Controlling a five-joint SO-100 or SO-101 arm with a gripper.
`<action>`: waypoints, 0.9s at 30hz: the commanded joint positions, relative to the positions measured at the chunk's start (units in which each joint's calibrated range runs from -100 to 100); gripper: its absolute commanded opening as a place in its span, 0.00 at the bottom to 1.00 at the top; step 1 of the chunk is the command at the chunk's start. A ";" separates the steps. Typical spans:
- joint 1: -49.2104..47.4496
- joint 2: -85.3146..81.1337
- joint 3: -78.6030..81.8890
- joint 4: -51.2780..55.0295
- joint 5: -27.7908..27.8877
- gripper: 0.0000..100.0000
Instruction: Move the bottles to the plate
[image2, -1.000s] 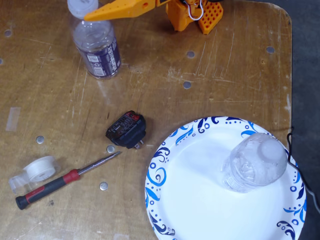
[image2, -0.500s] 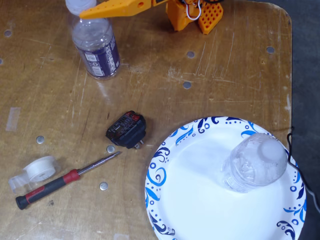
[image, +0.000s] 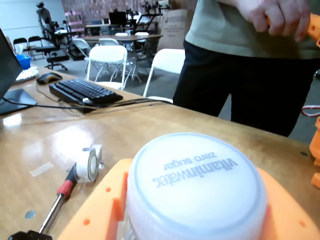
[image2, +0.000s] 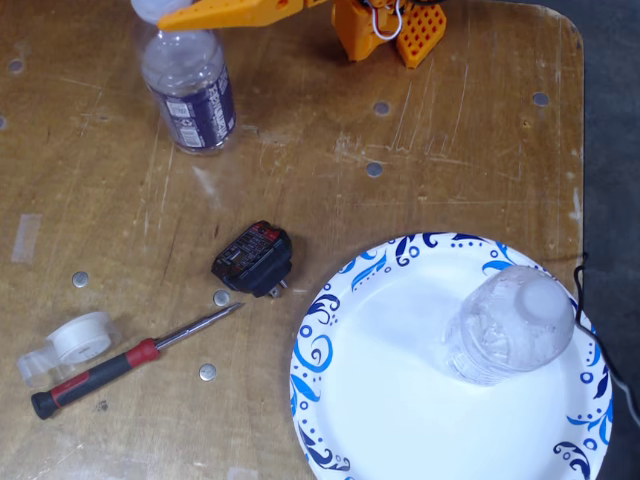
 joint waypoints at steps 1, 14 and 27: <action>-0.29 0.01 -7.41 -0.11 -0.26 0.10; -27.46 18.05 -34.98 -0.63 -0.31 0.05; -44.50 57.68 -63.36 -2.11 -3.02 0.01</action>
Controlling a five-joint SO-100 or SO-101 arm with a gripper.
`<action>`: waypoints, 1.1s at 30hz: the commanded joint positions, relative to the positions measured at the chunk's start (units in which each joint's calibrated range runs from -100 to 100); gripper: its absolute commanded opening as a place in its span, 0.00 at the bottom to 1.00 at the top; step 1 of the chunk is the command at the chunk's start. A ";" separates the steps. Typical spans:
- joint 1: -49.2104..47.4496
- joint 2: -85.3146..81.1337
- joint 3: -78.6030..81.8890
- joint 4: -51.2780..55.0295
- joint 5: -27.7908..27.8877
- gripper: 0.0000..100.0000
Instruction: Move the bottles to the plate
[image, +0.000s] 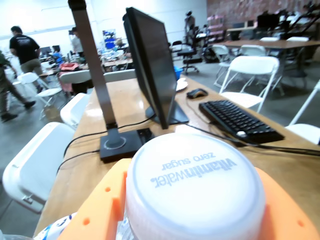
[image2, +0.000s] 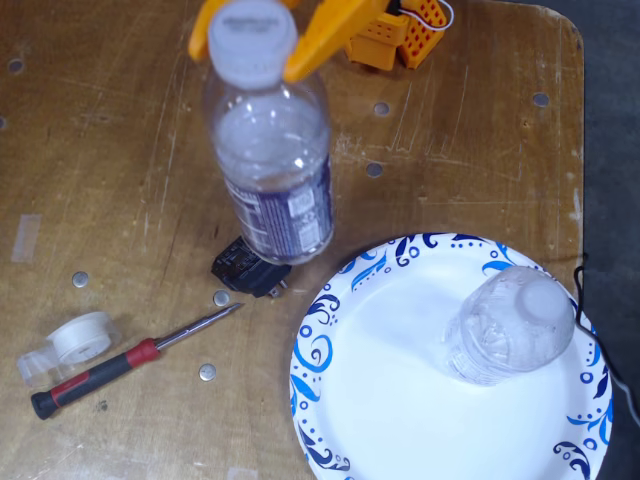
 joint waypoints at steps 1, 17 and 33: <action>-4.21 9.88 -9.58 -2.98 -0.57 0.01; -18.44 42.51 -29.31 -11.68 1.93 0.01; -20.06 47.57 -21.74 -23.43 0.73 0.01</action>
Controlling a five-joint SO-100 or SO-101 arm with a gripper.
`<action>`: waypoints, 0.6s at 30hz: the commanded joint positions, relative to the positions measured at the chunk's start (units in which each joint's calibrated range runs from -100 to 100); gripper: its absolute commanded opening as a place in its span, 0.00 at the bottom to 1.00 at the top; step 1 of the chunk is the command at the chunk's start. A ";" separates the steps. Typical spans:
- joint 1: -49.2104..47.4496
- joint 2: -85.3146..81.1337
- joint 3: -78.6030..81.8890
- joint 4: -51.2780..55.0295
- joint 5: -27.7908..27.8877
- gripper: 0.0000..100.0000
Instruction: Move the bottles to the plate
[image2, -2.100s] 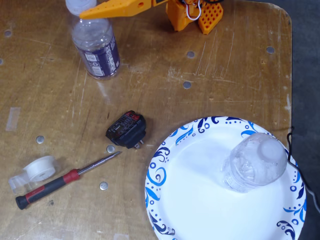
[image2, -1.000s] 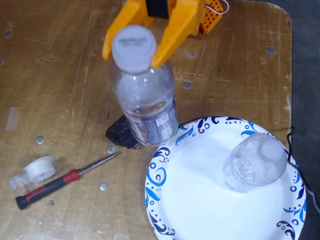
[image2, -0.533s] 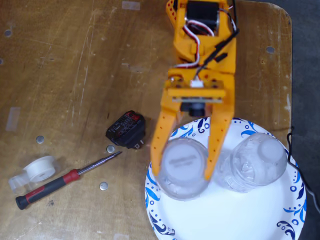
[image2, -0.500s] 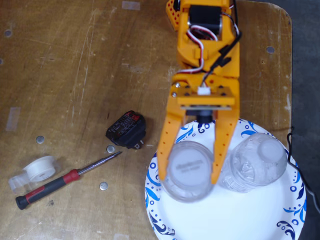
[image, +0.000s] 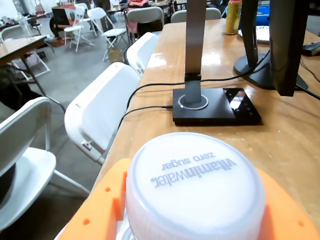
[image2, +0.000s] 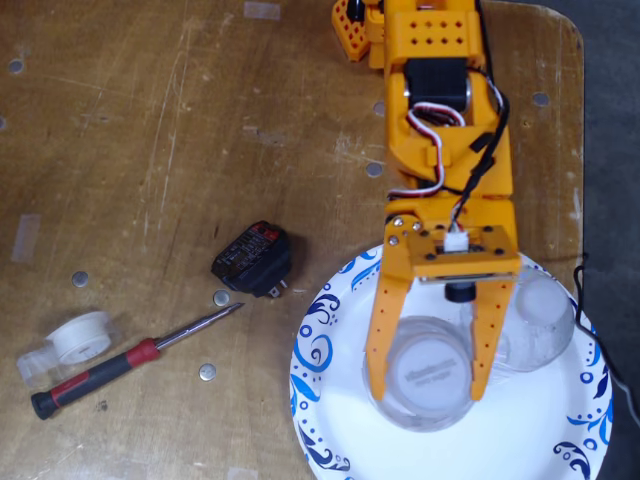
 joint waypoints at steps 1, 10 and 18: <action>1.02 -0.25 2.81 -8.07 0.21 0.01; 1.88 -0.67 11.37 -15.03 2.14 0.01; 2.31 -0.67 20.83 -27.04 2.61 0.01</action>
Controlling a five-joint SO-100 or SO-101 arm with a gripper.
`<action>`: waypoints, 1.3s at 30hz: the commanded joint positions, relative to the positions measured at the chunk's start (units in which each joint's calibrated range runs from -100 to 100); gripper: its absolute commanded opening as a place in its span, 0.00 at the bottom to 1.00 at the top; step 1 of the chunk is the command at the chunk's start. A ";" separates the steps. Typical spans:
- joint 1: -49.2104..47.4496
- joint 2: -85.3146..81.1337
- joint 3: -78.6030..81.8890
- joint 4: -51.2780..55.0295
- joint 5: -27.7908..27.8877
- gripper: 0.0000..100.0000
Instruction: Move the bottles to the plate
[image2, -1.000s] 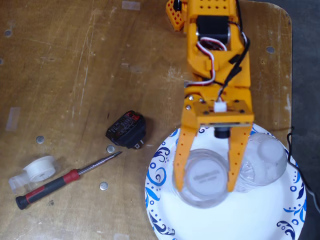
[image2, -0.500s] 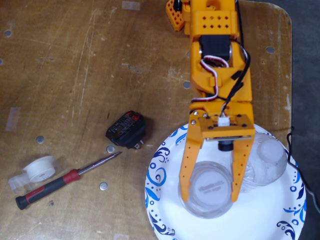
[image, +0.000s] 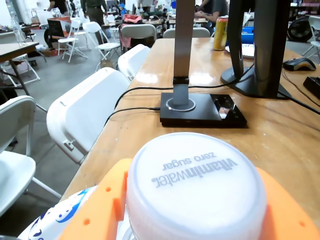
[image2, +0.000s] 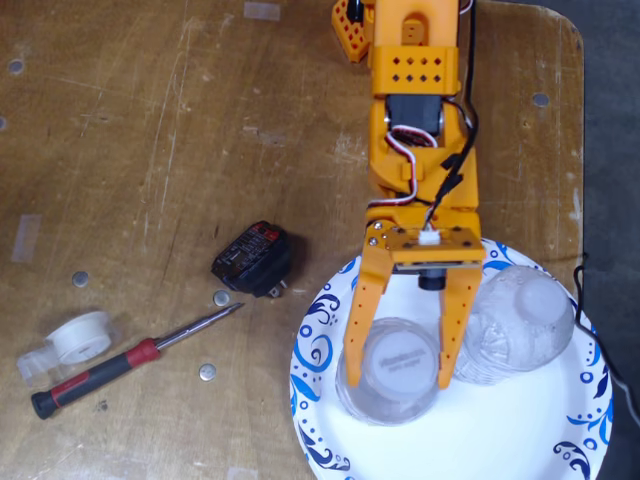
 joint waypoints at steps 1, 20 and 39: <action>0.67 -1.01 1.40 -3.82 0.37 0.01; 0.88 -0.92 7.98 -3.99 -0.15 0.01; 0.45 -3.88 8.25 -9.56 -1.82 0.21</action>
